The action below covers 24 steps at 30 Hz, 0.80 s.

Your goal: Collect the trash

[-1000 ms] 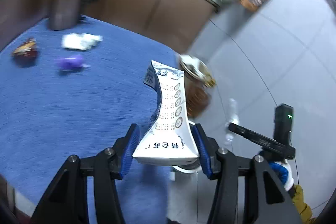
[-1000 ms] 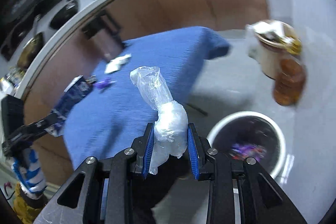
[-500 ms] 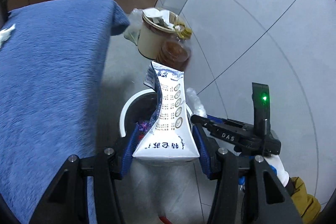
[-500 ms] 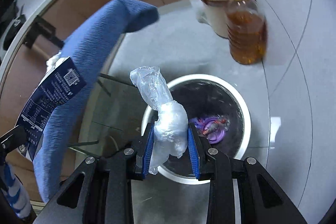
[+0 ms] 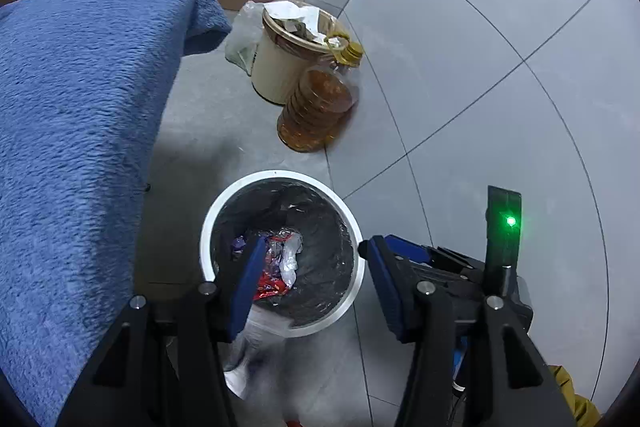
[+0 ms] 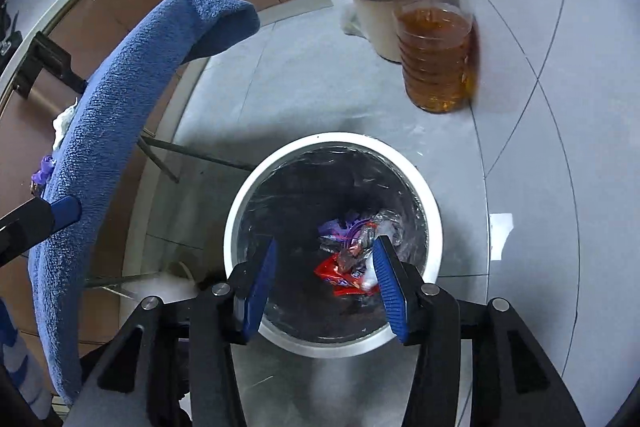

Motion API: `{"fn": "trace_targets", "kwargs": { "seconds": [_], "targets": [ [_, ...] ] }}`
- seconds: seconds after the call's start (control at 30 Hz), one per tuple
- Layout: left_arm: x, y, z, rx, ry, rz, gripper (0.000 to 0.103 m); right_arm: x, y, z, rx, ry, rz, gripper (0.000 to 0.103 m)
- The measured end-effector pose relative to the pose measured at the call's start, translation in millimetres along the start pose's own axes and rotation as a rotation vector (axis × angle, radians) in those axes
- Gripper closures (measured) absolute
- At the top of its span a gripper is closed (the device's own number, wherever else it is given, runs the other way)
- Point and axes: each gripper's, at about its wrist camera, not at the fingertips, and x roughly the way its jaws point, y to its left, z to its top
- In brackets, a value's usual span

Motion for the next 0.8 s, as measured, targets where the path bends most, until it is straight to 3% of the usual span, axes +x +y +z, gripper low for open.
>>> {"fn": "trace_targets", "kwargs": {
  "seconds": [0.3,0.47,0.57,0.67,0.8],
  "targets": [
    [-33,6,-5,-0.009,-0.068,0.008,0.052,-16,16,-15,-0.034,-0.014,0.034,0.054],
    [-59,11,-15,0.013,-0.125,0.059,0.052,-20,37,-41,-0.158,0.055,0.167,0.054],
    [-69,20,-20,0.01,-0.158,0.099,0.052,-6,55,-65,-0.26,0.152,0.243,0.054],
    [-77,36,-27,0.007,-0.183,0.151,0.052,35,73,-99,-0.34,0.325,0.309,0.053],
    [-83,63,-32,0.019,-0.201,0.233,0.052,118,89,-154,-0.377,0.588,0.353,0.053]
  ]
}}
